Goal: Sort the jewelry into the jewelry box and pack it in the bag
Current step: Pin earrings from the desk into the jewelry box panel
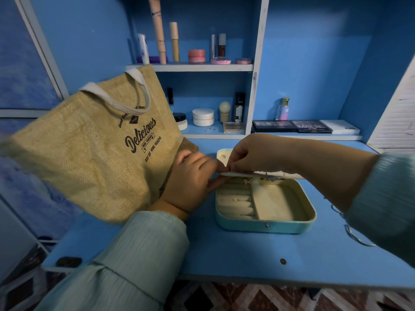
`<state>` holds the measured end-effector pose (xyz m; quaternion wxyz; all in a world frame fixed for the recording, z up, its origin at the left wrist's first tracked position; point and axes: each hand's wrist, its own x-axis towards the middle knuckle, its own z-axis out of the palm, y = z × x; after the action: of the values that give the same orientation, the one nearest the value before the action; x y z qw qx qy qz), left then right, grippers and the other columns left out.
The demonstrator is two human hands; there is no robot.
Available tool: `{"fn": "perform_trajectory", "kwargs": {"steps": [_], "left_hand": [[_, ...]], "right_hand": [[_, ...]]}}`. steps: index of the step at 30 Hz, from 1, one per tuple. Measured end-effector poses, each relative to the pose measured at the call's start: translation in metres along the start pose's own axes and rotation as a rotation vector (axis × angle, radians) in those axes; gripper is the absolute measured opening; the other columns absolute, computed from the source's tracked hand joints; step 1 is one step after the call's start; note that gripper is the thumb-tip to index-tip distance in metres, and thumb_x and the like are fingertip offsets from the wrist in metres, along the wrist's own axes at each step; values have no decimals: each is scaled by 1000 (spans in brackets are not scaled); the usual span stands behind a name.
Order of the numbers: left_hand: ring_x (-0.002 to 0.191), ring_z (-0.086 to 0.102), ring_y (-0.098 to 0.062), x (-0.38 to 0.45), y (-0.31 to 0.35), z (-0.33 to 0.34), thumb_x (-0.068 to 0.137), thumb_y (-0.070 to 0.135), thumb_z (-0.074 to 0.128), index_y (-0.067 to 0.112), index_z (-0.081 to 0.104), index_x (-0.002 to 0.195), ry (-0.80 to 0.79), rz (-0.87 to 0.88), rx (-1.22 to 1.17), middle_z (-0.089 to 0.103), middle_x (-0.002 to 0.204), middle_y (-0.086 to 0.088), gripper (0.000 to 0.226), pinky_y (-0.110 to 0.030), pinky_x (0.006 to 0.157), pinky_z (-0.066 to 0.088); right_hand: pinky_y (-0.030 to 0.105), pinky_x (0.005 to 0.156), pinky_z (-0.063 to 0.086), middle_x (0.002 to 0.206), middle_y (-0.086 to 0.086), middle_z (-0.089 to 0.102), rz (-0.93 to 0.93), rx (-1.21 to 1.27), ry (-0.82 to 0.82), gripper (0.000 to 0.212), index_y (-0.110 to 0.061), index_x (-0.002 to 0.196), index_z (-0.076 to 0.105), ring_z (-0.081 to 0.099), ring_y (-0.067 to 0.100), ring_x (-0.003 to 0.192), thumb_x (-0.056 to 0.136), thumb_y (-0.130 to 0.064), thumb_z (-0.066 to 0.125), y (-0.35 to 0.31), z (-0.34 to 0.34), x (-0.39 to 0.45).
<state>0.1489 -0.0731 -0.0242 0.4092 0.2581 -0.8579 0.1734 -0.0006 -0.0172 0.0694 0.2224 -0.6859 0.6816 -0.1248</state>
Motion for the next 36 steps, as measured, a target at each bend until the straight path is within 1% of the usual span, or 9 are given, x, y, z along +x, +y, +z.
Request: {"fn": "perform_trajectory", "kwargs": {"steps": [6,10,16,20,24,27,31,34,36], "left_hand": [[73,64,-18,-1,0,0,83,37,51,17,67,75,-4,-2,-6,70,77,5,27,-31,78,28],[73,65,-19,0,0,-1,83,37,50,16,67,76,-23,2,4,70,78,3,27,-31,78,28],[75,64,-18,-1,0,-1,84,38,50,18,67,77,-23,-3,1,70,79,5,27,-31,79,27],[74,63,-18,-2,0,0,83,36,50,19,67,77,1,2,24,69,78,5,25,-32,77,26],[73,65,-19,-1,0,-1,81,35,50,17,67,77,10,27,48,70,78,4,25,-33,77,25],[75,65,-17,-1,0,0,80,35,50,19,67,78,14,26,56,70,79,6,24,-32,77,25],[84,51,-9,-2,-2,3,81,34,52,19,67,78,48,20,38,70,80,7,22,-32,77,25],[83,50,-9,-2,-2,4,81,35,52,20,67,77,59,19,42,69,79,7,22,-32,78,25],[79,55,-10,-2,-1,3,80,36,51,21,67,77,55,13,53,69,78,9,22,-32,78,25]], "right_hand": [[23,67,44,78,-3,63,12,-35,-39,10,-20,86,69,52,10,69,86,-23,60,0,-3,5],[24,75,46,91,2,68,18,-47,-63,18,-13,97,69,56,9,71,88,-23,57,0,-4,8],[25,77,48,95,4,68,-13,-115,-97,17,-14,95,69,56,10,75,87,-21,55,-1,-5,12],[26,75,46,94,4,69,-50,-198,-106,18,-16,94,70,54,10,74,87,-22,54,-2,-6,14],[23,76,45,95,0,68,-83,-252,-174,17,-19,98,67,56,6,74,91,-25,53,-3,-8,16],[16,66,42,90,-6,63,-92,-251,-217,12,-23,99,60,57,2,74,94,-21,50,-3,-12,16],[13,60,40,88,-9,61,-99,-247,-217,14,-23,104,58,57,1,72,94,-18,49,-1,-13,16],[16,64,42,90,-7,63,-133,-347,-195,17,-19,102,62,55,2,72,94,-22,48,-1,-11,16],[23,71,43,97,2,67,-157,-431,-176,24,-13,103,64,53,9,75,92,-23,46,-1,-10,17]]}}
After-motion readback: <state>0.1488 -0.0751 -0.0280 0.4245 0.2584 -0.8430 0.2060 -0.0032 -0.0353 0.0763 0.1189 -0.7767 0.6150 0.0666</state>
